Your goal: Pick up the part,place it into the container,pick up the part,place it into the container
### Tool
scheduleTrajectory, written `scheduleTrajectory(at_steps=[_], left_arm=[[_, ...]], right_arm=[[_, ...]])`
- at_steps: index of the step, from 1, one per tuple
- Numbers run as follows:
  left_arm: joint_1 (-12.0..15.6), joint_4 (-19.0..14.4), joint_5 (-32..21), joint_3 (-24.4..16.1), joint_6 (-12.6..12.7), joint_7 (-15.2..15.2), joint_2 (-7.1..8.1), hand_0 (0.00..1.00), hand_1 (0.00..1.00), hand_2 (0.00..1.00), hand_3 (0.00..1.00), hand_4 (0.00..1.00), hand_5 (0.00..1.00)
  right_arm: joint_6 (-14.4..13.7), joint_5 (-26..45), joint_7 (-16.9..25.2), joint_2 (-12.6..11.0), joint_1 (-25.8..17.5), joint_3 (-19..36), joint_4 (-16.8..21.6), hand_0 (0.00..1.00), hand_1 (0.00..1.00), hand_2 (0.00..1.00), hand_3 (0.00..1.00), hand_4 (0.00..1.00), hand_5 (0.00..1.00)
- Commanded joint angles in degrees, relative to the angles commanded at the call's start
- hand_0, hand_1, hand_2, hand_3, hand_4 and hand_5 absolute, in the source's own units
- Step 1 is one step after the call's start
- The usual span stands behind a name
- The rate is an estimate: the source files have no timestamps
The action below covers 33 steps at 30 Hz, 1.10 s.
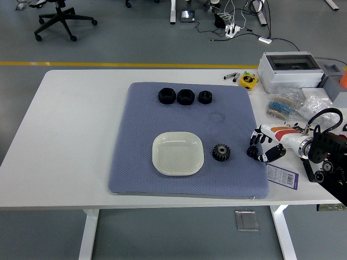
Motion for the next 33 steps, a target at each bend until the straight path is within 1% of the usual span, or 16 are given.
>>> scheduleTrajectory(at_steps=[1,2,7,8,13,14,19,20,25,26,33], left_arm=[[0.0,0.0,0.0,0.0,0.0,0.0,0.0,0.919,0.92,0.953,0.73,0.687,0.8],[0.0,0.0,0.1,0.0,0.0,0.0,0.0,0.919,0.92,0.952,0.731,0.686,0.801],[0.0,0.0,0.2,0.0,-0.1,0.0,0.0,0.919,0.92,0.952,0.731,0.686,0.801],[0.0,0.0,0.2,-0.1,-0.1,0.1,0.0,0.919,0.919,0.951,0.731,0.687,0.802],[0.0,0.0,1.0,-0.7,-0.2,0.1,0.0,0.919,0.919,0.951,0.731,0.687,0.802],[0.0,0.0,1.2,-0.8,-0.2,0.2,0.0,0.919,0.919,0.95,0.731,0.687,0.803],[0.0,0.0,1.5,-1.1,-0.2,0.2,0.0,0.919,0.919,0.95,0.731,0.687,0.803],[0.0,0.0,1.5,-1.1,-0.2,0.2,0.0,0.919,0.92,0.949,0.731,0.687,0.803],[0.0,0.0,1.6,-1.1,-0.2,0.2,0.0,0.919,0.92,0.949,0.731,0.687,0.803],[0.0,0.0,1.6,-1.2,-0.2,0.2,0.0,0.92,0.919,0.949,0.731,0.687,0.803],[0.0,0.0,1.9,-1.4,-0.2,0.2,0.0,0.92,0.919,0.948,0.731,0.687,0.803]], right_arm=[[0.0,0.0,0.0,0.0,0.0,0.0,0.0,0.501,0.54,0.549,0.539,0.834,0.159],[0.1,0.0,0.0,0.0,0.1,-0.1,-0.1,0.473,0.502,0.531,0.516,0.82,0.171],[0.4,0.2,0.1,0.1,0.0,-0.3,-0.3,0.473,0.502,0.531,0.516,0.82,0.171],[0.4,0.3,0.1,0.1,0.0,-0.4,-0.3,0.428,0.476,0.505,0.504,0.8,0.172],[0.1,0.6,0.3,0.1,0.0,-0.5,-0.2,0.428,0.476,0.505,0.504,0.8,0.172],[0.1,0.7,0.3,0.2,0.0,-0.5,-0.2,0.346,0.426,0.472,0.493,0.788,0.201],[-0.3,0.8,0.4,0.1,0.1,-0.4,-0.1,0.346,0.426,0.472,0.493,0.788,0.201],[-0.3,0.8,0.4,0.1,0.1,-0.4,-0.1,0.278,0.398,0.458,0.503,0.751,0.258],[0.0,1.2,0.3,0.1,0.1,-0.4,-0.1,0.278,0.398,0.458,0.503,0.751,0.258],[0.0,1.5,0.2,0.1,0.1,-0.3,0.0,0.227,0.371,0.447,0.504,0.721,0.287],[-0.1,2.7,0.2,0.0,0.1,0.1,1.0,0.215,0.362,0.443,0.5,0.727,0.294]])
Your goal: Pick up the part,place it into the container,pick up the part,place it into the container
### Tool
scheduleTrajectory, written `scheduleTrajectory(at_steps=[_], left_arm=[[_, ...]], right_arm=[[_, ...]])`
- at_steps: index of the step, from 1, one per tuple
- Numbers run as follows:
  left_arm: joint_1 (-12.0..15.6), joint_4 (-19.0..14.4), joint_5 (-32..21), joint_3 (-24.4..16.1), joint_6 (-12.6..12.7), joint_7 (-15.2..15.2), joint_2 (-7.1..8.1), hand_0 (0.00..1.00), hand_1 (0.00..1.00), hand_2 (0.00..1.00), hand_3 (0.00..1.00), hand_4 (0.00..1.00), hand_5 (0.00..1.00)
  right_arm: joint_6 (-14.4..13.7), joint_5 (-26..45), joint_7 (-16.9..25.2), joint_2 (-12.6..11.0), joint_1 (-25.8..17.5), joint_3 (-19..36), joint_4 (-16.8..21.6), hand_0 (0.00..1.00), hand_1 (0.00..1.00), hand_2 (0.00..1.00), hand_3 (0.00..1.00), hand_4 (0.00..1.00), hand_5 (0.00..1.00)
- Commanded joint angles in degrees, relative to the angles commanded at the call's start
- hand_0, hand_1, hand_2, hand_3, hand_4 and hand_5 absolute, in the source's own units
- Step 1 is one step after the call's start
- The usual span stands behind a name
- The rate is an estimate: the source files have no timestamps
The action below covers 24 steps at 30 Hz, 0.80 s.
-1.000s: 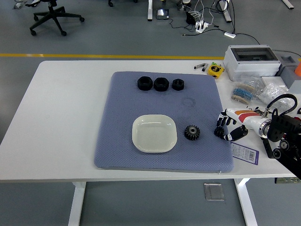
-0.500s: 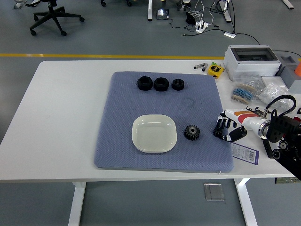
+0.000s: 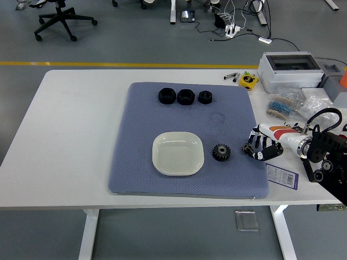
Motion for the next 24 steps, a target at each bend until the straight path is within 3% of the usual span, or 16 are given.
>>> scheduleTrajectory(at_steps=[16,24], left_arm=[[-0.1,0.0,0.2,-0.1,0.0,0.0,0.0,0.919,0.919,0.947,0.731,0.687,0.802],[-0.1,0.0,0.3,-0.2,0.1,0.1,0.0,0.919,0.918,0.946,0.73,0.687,0.803]], right_arm=[[0.0,0.4,-0.2,0.1,0.1,0.3,1.4,0.198,0.351,0.436,0.5,0.735,0.282],[0.0,0.1,-0.3,-0.1,0.2,0.7,2.8,0.176,0.335,0.432,0.503,0.713,0.323]])
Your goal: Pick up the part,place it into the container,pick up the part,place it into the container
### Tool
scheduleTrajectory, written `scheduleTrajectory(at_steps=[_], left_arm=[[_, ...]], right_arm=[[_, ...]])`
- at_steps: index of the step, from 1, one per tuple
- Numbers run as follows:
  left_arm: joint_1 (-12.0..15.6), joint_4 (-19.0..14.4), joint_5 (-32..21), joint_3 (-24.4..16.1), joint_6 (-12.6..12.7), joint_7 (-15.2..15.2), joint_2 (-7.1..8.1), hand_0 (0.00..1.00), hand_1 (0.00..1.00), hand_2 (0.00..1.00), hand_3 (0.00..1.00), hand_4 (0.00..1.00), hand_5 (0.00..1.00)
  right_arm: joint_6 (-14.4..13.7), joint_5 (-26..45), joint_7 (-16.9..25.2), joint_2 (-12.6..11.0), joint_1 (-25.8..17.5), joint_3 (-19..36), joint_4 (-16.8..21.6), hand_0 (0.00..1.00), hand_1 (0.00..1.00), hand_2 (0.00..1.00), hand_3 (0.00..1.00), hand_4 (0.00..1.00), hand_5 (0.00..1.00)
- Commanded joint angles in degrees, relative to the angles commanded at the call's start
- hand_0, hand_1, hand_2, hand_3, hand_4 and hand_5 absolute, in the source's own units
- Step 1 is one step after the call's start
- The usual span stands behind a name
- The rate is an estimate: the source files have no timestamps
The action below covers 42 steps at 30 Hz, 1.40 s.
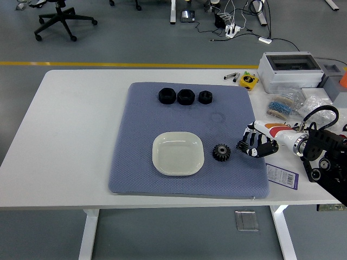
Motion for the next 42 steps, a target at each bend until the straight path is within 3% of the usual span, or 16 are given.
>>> scheduleTrajectory(at_steps=[11,18,22,23,28,29,35,36,41,42], left_arm=[[0.1,0.0,-0.2,0.2,0.0,0.0,0.0,0.919,0.917,0.946,0.73,0.687,0.802],[0.2,0.0,-0.5,0.5,0.1,0.0,0.0,0.919,0.917,0.945,0.73,0.687,0.801],[0.2,0.0,-0.6,0.7,0.2,0.1,0.0,0.919,0.917,0.945,0.73,0.687,0.801],[0.1,0.0,-0.7,0.8,0.2,0.0,0.0,0.919,0.916,0.945,0.73,0.687,0.801],[0.0,0.0,-1.3,1.3,0.3,-0.1,0.0,0.919,0.916,0.945,0.73,0.687,0.801],[-0.1,0.0,-1.3,1.4,0.3,-0.1,0.0,0.919,0.916,0.944,0.73,0.689,0.802],[-0.1,0.0,-2.6,2.3,0.5,-0.3,0.0,0.919,0.916,0.944,0.73,0.689,0.802],[-0.1,0.0,-2.6,2.3,0.5,-0.3,0.0,0.919,0.916,0.942,0.729,0.69,0.8],[-0.1,0.0,-2.7,2.5,0.6,-0.2,0.0,0.919,0.916,0.942,0.729,0.69,0.8],[-0.2,0.0,-2.9,2.7,0.6,-0.3,0.0,0.919,0.916,0.94,0.727,0.688,0.797]], right_arm=[[-0.4,-1.9,-1.0,0.5,0.5,2.3,8.2,0.175,0.329,0.43,0.502,0.712,0.327],[-0.9,-1.7,-1.8,4.8,2.9,0.7,12.1,0.172,0.328,0.429,0.504,0.719,0.319],[-1.8,-1.2,-1.7,8.1,4.7,-1.5,11.5,0.172,0.328,0.429,0.504,0.719,0.319],[-2.3,-1.3,-1.7,8.9,5.2,-2.1,10.9,0.16,0.325,0.449,0.529,0.939,0.336],[-2.6,-3.4,-2.0,12.2,6.8,-4.3,7.6,0.16,0.325,0.449,0.529,0.939,0.336],[-2.4,-3.7,-2.1,12.4,6.9,-4.5,7.3,0.41,0.567,0.692,0.786,0.998,0.398],[-1.3,-4.9,-2.7,12.7,7.4,-4.3,7.0,0.41,0.567,0.692,0.786,0.998,0.398],[-1.3,-5.0,-2.7,12.5,7.4,-4.1,7.1,0.506,0.637,0.749,0.843,0.998,0.419],[0.5,-6.5,-3.1,10.3,6.8,-1.5,7.6,0.506,0.637,0.749,0.843,0.998,0.419],[1.0,-6.9,-3.1,9.5,6.8,-1.2,7.6,0.574,0.642,0.738,0.812,0.998,0.427]])
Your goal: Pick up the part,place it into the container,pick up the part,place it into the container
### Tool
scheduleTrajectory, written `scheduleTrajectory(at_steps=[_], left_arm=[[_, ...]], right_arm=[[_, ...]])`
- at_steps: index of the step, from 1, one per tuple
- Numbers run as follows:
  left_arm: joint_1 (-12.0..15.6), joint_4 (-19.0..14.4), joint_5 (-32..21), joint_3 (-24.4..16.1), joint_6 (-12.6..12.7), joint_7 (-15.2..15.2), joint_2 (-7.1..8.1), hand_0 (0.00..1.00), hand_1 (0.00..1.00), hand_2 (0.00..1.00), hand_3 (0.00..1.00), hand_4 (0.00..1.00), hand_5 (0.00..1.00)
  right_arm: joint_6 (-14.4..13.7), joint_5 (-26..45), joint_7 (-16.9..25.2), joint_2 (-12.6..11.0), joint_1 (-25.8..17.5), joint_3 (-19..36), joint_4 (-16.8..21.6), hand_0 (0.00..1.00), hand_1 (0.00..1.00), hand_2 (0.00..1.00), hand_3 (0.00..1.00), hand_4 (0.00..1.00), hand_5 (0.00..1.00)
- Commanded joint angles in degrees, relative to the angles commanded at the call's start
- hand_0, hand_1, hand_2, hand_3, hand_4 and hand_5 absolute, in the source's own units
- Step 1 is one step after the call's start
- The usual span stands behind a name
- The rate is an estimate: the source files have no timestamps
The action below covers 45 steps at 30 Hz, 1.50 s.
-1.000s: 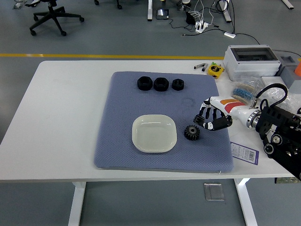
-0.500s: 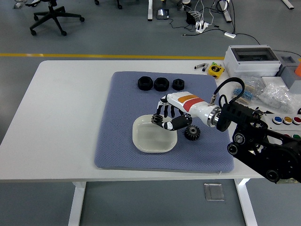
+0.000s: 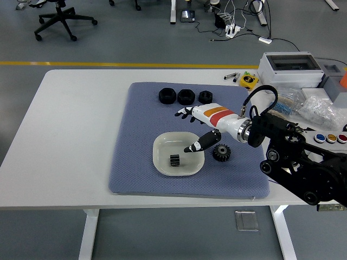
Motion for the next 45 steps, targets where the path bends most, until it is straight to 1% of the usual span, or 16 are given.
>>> scheduleTrajectory(at_steps=[4,5,7,10,12,17,18,23,24,29,30,35,36,41,42,45], left_arm=[[0.0,0.0,0.1,0.0,0.0,0.1,0.0,0.919,0.916,0.94,0.727,0.688,0.797],[0.0,0.0,0.2,-0.1,0.0,0.1,0.0,0.92,0.916,0.94,0.726,0.687,0.797],[0.1,0.0,0.2,0.0,0.1,0.2,0.0,0.92,0.916,0.94,0.726,0.687,0.797],[0.1,0.0,0.0,0.2,0.1,0.2,0.0,0.92,0.916,0.94,0.726,0.687,0.797],[0.1,0.0,0.0,0.2,0.1,0.3,0.0,0.92,0.916,0.939,0.724,0.688,0.799],[0.1,0.0,-0.1,0.3,0.2,0.3,0.0,0.92,0.916,0.939,0.724,0.688,0.799],[0.0,0.0,-0.3,0.6,0.2,0.3,0.0,0.92,0.915,0.938,0.723,0.687,0.798],[0.0,0.0,-1.3,1.5,0.2,0.2,0.0,0.92,0.915,0.938,0.723,0.687,0.798],[-0.1,0.0,-1.4,1.6,0.2,0.2,0.0,0.92,0.916,0.938,0.723,0.685,0.794],[-0.1,0.0,-1.6,1.9,0.2,0.4,0.0,0.92,0.916,0.938,0.723,0.685,0.794],[-0.1,0.0,-1.7,2.0,0.2,0.4,0.0,0.92,0.916,0.938,0.723,0.686,0.794],[-0.1,0.0,-1.5,2.0,0.2,0.5,0.0,0.92,0.916,0.938,0.723,0.686,0.794],[-0.1,0.0,-1.5,1.9,0.2,0.5,0.0,0.92,0.917,0.938,0.723,0.684,0.791],[-0.1,0.0,-1.6,2.0,0.2,0.4,0.0,0.92,0.917,0.938,0.723,0.684,0.791],[-0.1,0.0,-1.7,2.1,0.2,0.4,0.0,0.92,0.916,0.938,0.723,0.683,0.79],[-0.1,0.0,-1.8,2.3,0.2,0.4,0.0,0.92,0.916,0.938,0.723,0.683,0.79]], right_arm=[[2.6,-1.0,-0.2,-3.0,-0.1,-1.0,-1.3,0.574,0.642,0.738,0.812,0.998,0.427],[3.2,-1.1,-0.1,-3.6,-0.2,-1.7,-1.8,0.582,0.642,0.726,0.775,0.998,0.42],[3.7,-1.5,0.3,-4.4,-0.6,-2.8,-2.6,0.582,0.642,0.726,0.775,0.998,0.42],[3.9,-1.9,0.6,-4.7,-1.3,-3.7,-3.9,0.582,0.642,0.726,0.775,0.998,0.42],[3.7,-1.7,0.6,-4.5,-1.7,-4.0,-5.1,0.576,0.637,0.714,0.765,0.998,0.414],[1.8,-1.2,1.1,-3.3,-1.9,-4.1,-7.3,0.576,0.637,0.714,0.765,0.998,0.414],[1.6,-1.1,1.2,-3.0,-1.9,-4.1,-8.0,0.55,0.621,0.692,0.745,0.998,0.402],[1.2,-0.3,1.6,-1.9,-1.8,-4.2,-10.9,0.55,0.621,0.692,0.745,0.998,0.402],[1.0,-0.1,1.7,-1.6,-1.8,-4.3,-11.5,0.532,0.592,0.667,0.671,0.998,0.381],[-0.4,0.4,2.0,-0.4,-1.9,-5.0,-13.5,0.532,0.592,0.667,0.671,0.998,0.381],[-0.5,0.6,2.0,-0.2,-1.9,-5.0,-13.9,0.472,0.563,0.619,0.574,0.992,0.37],[-1.4,1.3,2.3,0.7,-1.9,-5.6,-15.3,0.472,0.563,0.619,0.574,0.992,0.37],[-1.7,1.4,2.3,0.8,-1.9,-5.6,-15.6,0.407,0.506,0.551,0.508,0.931,0.344],[-2.8,2.4,2.9,0.9,-1.9,-5.8,-16.4,0.407,0.506,0.551,0.508,0.931,0.344],[-2.9,2.7,2.9,0.9,-1.9,-5.8,-16.4,0.237,0.381,0.473,0.471,0.857,0.409],[-3.5,3.0,3.2,0.9,-1.9,-5.9,-16.6,0.237,0.381,0.473,0.471,0.857,0.409]])
